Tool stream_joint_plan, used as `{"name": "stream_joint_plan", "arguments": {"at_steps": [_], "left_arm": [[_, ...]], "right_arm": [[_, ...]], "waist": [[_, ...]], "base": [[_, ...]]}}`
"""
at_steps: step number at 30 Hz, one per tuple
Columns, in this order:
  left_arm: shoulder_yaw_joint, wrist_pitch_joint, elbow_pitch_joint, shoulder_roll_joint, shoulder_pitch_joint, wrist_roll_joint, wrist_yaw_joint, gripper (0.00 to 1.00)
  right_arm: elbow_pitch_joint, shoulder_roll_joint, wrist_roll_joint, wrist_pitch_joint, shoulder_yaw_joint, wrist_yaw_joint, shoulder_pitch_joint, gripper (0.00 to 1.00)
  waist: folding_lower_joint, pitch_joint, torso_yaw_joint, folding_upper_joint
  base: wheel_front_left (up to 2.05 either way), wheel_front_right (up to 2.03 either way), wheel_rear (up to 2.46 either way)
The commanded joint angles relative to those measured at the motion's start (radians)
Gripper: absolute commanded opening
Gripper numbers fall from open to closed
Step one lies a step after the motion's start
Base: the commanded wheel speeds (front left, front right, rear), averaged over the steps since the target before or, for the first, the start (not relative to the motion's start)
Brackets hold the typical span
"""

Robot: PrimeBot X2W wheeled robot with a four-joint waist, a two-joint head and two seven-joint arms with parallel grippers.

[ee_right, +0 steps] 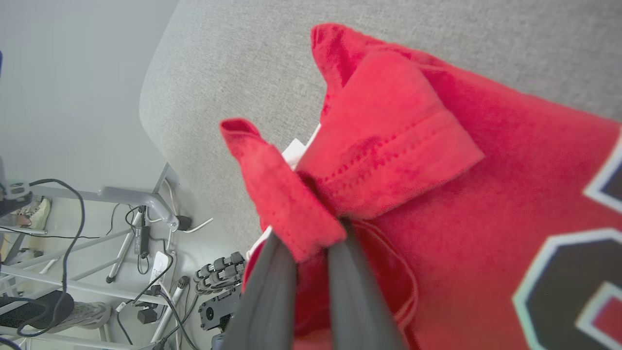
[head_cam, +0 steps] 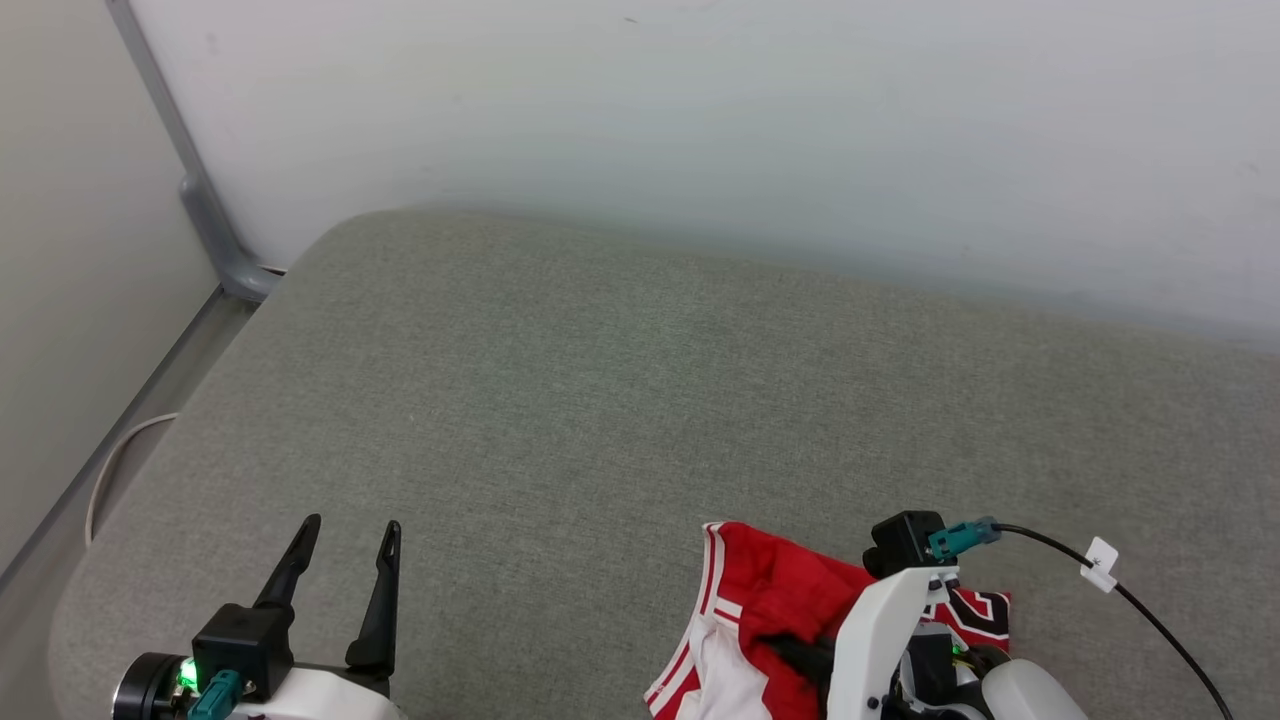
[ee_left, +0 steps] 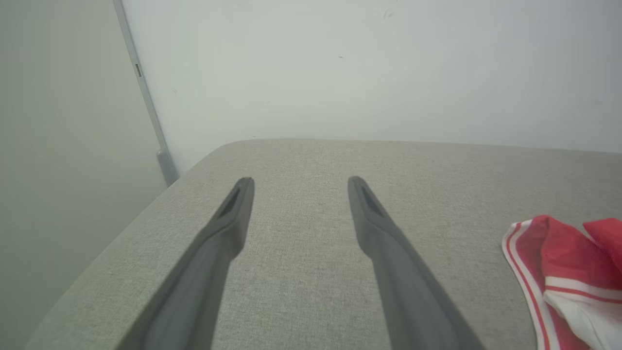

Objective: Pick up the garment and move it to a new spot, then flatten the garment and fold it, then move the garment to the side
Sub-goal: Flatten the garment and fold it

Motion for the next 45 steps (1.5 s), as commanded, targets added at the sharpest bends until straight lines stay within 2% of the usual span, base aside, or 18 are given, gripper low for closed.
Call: {"name": "stream_joint_plan", "arguments": {"at_steps": [1, 2, 3, 6, 10, 16, 19, 22, 28, 33, 36, 41, 45], "left_arm": [[0.0, -0.002, 0.001, -0.006, -0.006, 0.005, -0.004, 1.0], [0.0, -0.002, 0.003, -0.007, -0.007, 0.007, -0.005, 1.0], [0.0, -0.002, 0.004, -0.008, -0.008, 0.007, -0.006, 1.0], [0.002, -0.002, 0.007, -0.007, -0.008, 0.007, -0.008, 1.0], [0.008, -0.002, 0.011, -0.002, 0.004, 0.01, -0.004, 1.0], [0.009, -0.002, -0.002, -0.001, 0.006, 0.012, -0.002, 1.0], [0.006, -0.002, -0.013, -0.007, 0.006, 0.013, -0.003, 1.0], [0.001, -0.002, -0.025, -0.016, 0.0, 0.013, -0.005, 1.0], [-0.009, -0.002, -0.041, -0.041, -0.02, 0.014, -0.012, 1.0], [-0.011, -0.002, -0.049, -0.057, -0.028, 0.016, -0.024, 1.0], [-0.008, -0.002, -0.055, -0.068, -0.03, 0.016, -0.03, 1.0], [-0.004, -0.002, -0.059, -0.083, -0.029, 0.02, -0.045, 1.0], [0.017, -0.002, -0.077, -0.106, -0.007, 0.013, -0.056, 1.0]], "right_arm": [[0.039, 0.002, -0.014, -0.023, 0.007, -0.001, -0.025, 0.0], [0.065, 0.003, -0.028, -0.038, 0.014, -0.001, -0.037, 0.35], [0.082, 0.003, -0.034, -0.056, 0.022, -0.001, -0.05, 1.0], [0.111, 0.004, -0.024, -0.092, 0.072, -0.001, -0.076, 1.0], [0.082, 0.002, 0.045, -0.101, 0.156, -0.001, -0.101, 1.0], [0.035, 0.002, 0.122, -0.125, 0.183, -0.001, -0.152, 1.0], [0.021, 0.002, 0.059, -0.157, 0.144, -0.001, -0.195, 1.0], [-0.008, -0.01, -0.096, -0.196, 0.097, -0.001, -0.237, 1.0], [-0.114, -0.17, -0.339, -0.313, 0.003, -0.001, -0.219, 1.0], [-0.189, -0.272, -0.445, -0.435, -0.108, -0.001, -0.142, 1.0], [-0.233, -0.279, -0.468, -0.501, -0.18, -0.001, -0.078, 1.0], [-0.307, -0.238, -0.508, -0.584, -0.27, -0.001, 0.049, 1.0], [-0.352, -0.163, -0.528, -0.651, -0.329, -0.001, 0.13, 1.0]], "waist": [[0.0, 0.003, 0.008, 0.0], [0.0, 0.004, 0.011, 0.0], [0.0, 0.005, 0.013, 0.0], [0.0, 0.003, 0.015, 0.0], [0.0, -0.008, 0.002, 0.0], [0.0, -0.016, -0.037, 0.0], [0.0, -0.015, -0.065, 0.0], [0.0, -0.008, -0.094, 0.0], [0.0, 0.009, -0.148, 0.0], [0.0, 0.027, -0.189, 0.0], [0.0, 0.04, -0.209, 0.0], [0.0, 0.054, -0.232, 0.0], [0.0, 0.059, -0.245, 0.0]], "base": [[0.0, 0.0, 0.0], [0.0, 0.0, 0.0], [0.0, 0.0, 0.0], [0.0, 0.0, 0.0], [0.0, 0.0, 0.0], [0.0, 0.0, 0.0], [0.0, 0.0, 0.0], [0.0, 0.0, 0.0], [0.0, 0.0, 0.0], [0.0, 0.0, 0.0], [0.0, 0.0, 0.0], [0.0, 0.0, 0.0], [0.0, 0.0, 0.0]]}}
